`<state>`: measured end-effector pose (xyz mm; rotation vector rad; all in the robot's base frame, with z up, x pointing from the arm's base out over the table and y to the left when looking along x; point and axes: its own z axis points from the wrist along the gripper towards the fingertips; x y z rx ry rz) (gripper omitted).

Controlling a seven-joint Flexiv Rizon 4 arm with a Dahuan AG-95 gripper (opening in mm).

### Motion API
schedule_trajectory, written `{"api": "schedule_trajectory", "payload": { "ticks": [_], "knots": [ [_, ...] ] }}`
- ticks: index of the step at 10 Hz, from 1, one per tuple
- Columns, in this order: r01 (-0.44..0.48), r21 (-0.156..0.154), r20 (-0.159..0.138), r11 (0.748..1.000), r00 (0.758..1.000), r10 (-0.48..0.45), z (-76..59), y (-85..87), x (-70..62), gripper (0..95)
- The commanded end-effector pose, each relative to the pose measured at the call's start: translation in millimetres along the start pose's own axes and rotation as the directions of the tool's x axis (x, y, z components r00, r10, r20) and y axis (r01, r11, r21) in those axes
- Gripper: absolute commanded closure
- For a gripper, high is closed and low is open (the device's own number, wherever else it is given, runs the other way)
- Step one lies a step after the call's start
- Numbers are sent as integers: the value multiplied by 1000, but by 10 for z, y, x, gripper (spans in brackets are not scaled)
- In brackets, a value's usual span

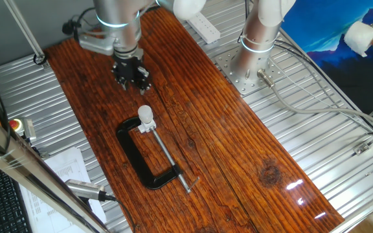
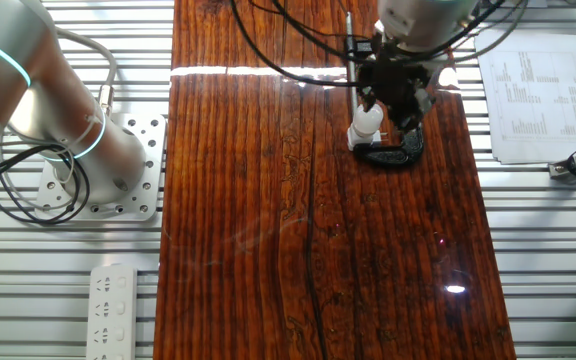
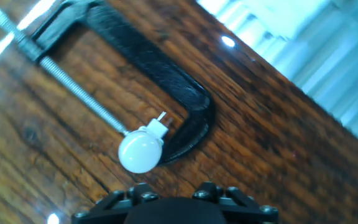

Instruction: Install the light bulb by rotating it

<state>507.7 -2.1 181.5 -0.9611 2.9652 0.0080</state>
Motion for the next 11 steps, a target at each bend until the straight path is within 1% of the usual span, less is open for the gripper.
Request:
{"api": "schedule_trajectory", "payload": {
  "ticks": [1,2,5,6,8,9,11],
  "knots": [
    [-221,-7,-9,975,975,221,-72,-72,95,950],
    [-238,-9,-13,971,971,238,-72,-72,95,950],
    [-342,-9,-25,939,939,342,-72,-72,95,950],
    [-382,-7,-24,924,924,382,-72,-72,95,950],
    [-422,-4,-16,906,906,422,-77,-72,97,950],
    [-459,-2,-17,888,888,459,-78,-74,98,950],
    [-476,6,-23,879,879,476,-58,-83,99,950]
  ]
}}
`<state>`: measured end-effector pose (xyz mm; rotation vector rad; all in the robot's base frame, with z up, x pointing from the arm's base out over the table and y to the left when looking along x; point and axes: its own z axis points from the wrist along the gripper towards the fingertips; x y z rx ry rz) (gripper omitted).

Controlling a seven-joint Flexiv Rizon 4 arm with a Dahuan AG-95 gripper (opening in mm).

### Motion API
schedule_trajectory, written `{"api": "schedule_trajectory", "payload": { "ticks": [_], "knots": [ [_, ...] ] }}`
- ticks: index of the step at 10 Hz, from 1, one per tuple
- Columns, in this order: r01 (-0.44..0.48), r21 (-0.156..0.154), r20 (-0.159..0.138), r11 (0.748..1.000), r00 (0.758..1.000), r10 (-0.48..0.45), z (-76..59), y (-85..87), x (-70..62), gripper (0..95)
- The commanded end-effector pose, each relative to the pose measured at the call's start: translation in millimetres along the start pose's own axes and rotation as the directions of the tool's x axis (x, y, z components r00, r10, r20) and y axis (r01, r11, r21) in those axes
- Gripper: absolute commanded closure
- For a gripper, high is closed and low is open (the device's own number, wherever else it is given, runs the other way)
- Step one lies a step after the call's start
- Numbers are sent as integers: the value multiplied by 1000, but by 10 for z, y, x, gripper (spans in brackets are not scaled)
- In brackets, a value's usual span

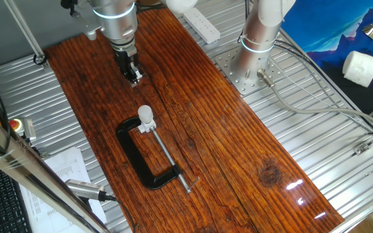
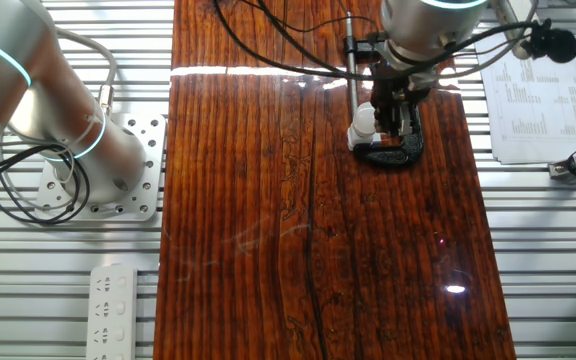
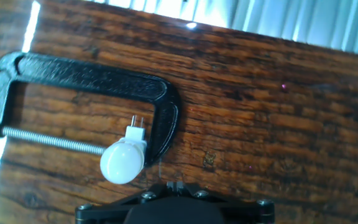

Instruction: Install the light bulb by rotating it

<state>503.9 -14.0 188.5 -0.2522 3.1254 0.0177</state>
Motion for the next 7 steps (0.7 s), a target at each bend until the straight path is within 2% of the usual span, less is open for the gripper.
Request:
{"api": "schedule_trajectory", "payload": {
  "ticks": [1,3,7],
  "knots": [
    [-47,19,-9,999,999,47,19,-16,-2,950],
    [-43,52,-13,998,999,44,16,-36,6,950],
    [-56,48,-11,997,998,56,13,-43,10,950]
  ]
}}
